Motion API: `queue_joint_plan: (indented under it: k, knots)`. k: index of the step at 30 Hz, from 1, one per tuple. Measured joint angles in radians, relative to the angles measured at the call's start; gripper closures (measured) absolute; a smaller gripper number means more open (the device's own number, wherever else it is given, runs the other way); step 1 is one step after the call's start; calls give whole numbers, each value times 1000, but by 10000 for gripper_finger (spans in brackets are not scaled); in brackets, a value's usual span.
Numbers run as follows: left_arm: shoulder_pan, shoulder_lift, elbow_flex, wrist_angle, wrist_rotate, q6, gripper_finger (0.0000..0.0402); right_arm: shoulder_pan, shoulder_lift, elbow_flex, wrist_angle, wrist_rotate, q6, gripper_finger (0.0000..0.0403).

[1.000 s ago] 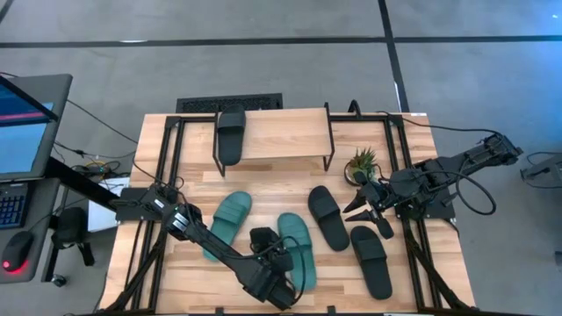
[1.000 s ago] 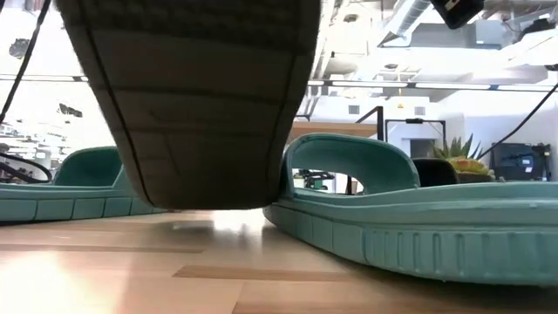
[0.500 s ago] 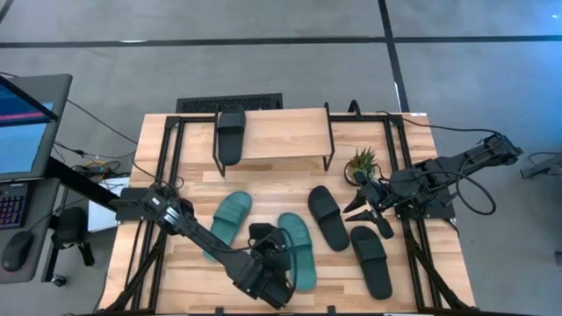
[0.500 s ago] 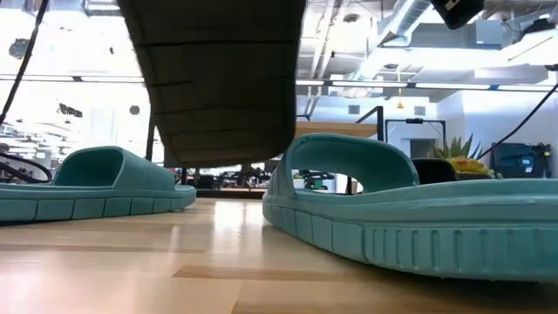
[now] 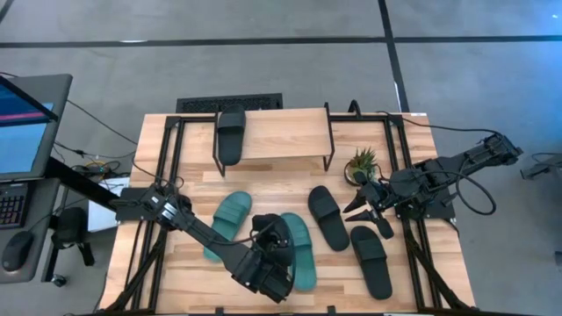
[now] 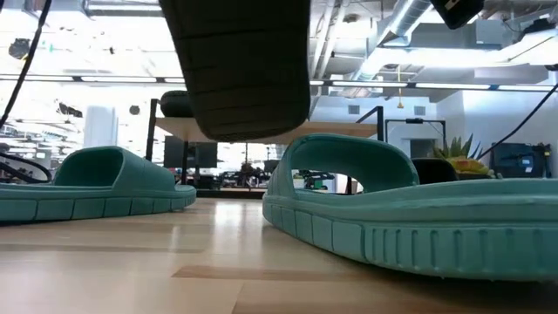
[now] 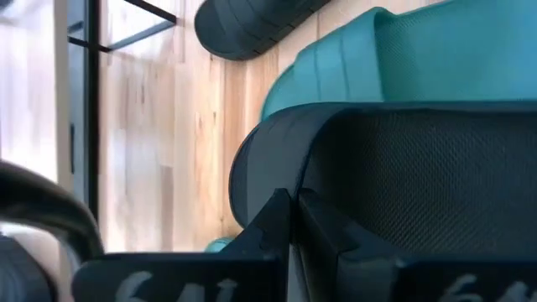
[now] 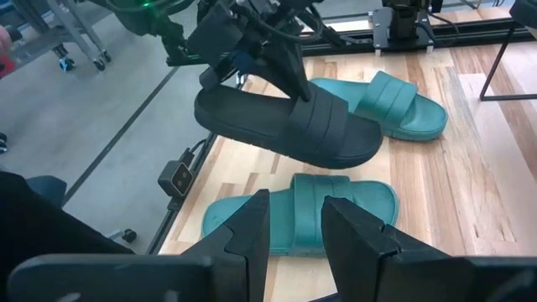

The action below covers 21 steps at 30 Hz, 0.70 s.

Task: Pick and place slides into the shelf
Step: Put the black slide on the shelf

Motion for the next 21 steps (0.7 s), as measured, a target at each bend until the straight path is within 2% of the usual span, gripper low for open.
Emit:
queue_joint_plan:
  k: [11, 21]
  knots:
    - [39, -72, 0, 0, -186, 84, 401, 0, 0, 0, 5, 0, 1, 305]
    - [131, -129, 0, 0, -372, 332, 401, 0, 0, 0, 5, 0, 30, 305]
